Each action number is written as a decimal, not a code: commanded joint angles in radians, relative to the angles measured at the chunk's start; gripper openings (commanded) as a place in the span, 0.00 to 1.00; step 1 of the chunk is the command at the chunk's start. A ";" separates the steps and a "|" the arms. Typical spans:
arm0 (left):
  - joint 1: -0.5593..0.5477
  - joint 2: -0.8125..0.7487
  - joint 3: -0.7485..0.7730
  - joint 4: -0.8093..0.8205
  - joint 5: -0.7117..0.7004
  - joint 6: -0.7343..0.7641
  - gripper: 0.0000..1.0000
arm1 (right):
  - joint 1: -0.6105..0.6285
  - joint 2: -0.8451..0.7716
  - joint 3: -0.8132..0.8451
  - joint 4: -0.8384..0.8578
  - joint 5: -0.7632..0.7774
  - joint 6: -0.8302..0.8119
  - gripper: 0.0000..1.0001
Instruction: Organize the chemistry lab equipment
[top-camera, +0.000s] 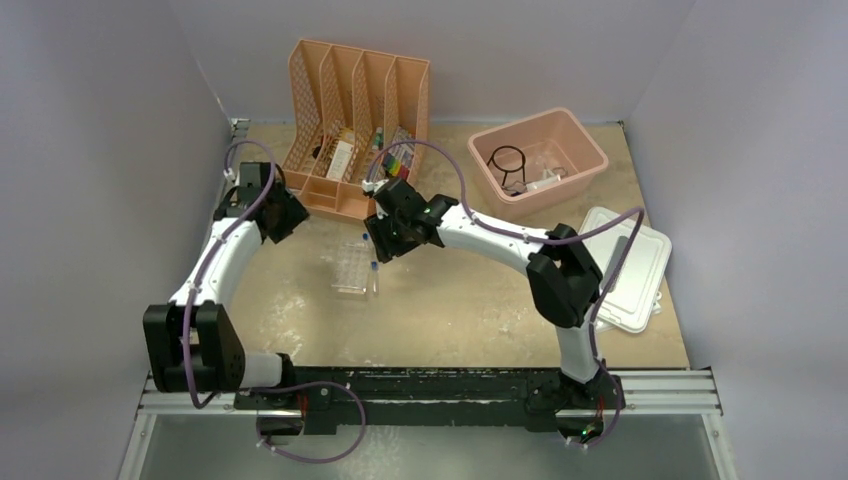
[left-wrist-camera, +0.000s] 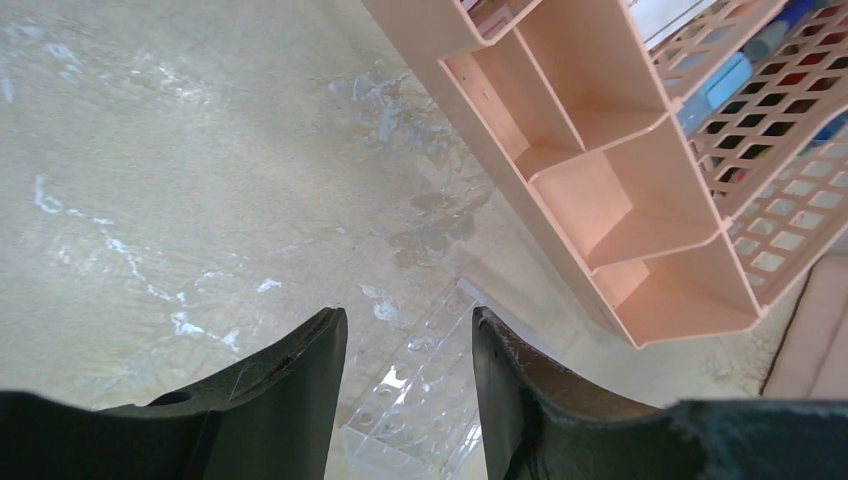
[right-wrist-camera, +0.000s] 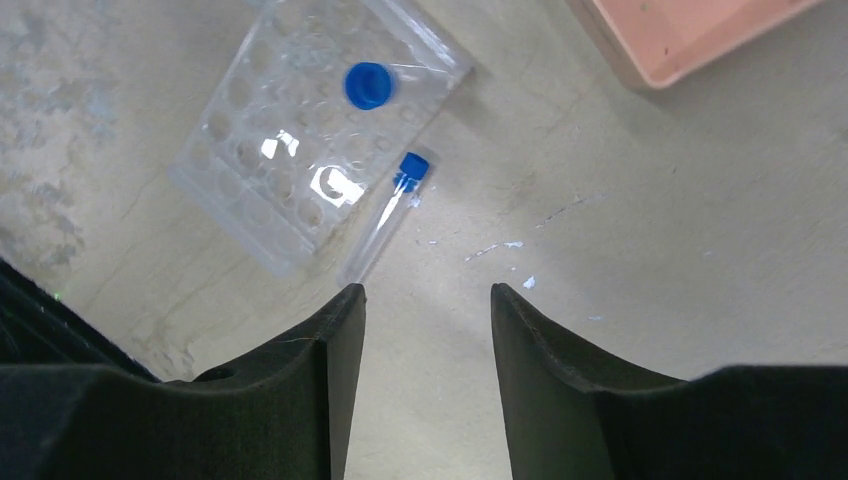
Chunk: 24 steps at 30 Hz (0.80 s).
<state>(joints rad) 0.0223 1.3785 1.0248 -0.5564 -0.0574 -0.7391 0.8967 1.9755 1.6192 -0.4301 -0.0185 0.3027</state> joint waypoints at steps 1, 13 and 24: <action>0.004 -0.098 0.015 -0.025 -0.052 0.036 0.49 | 0.004 0.022 -0.014 0.020 0.062 0.201 0.52; 0.004 -0.230 -0.021 -0.084 -0.111 0.018 0.50 | 0.083 0.139 0.068 -0.022 0.278 0.359 0.52; 0.004 -0.207 -0.034 -0.055 -0.124 -0.020 0.51 | 0.112 0.116 -0.014 0.082 0.247 0.232 0.53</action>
<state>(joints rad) 0.0223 1.1679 0.9920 -0.6456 -0.1516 -0.7361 1.0100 2.1319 1.6093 -0.3786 0.2111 0.5831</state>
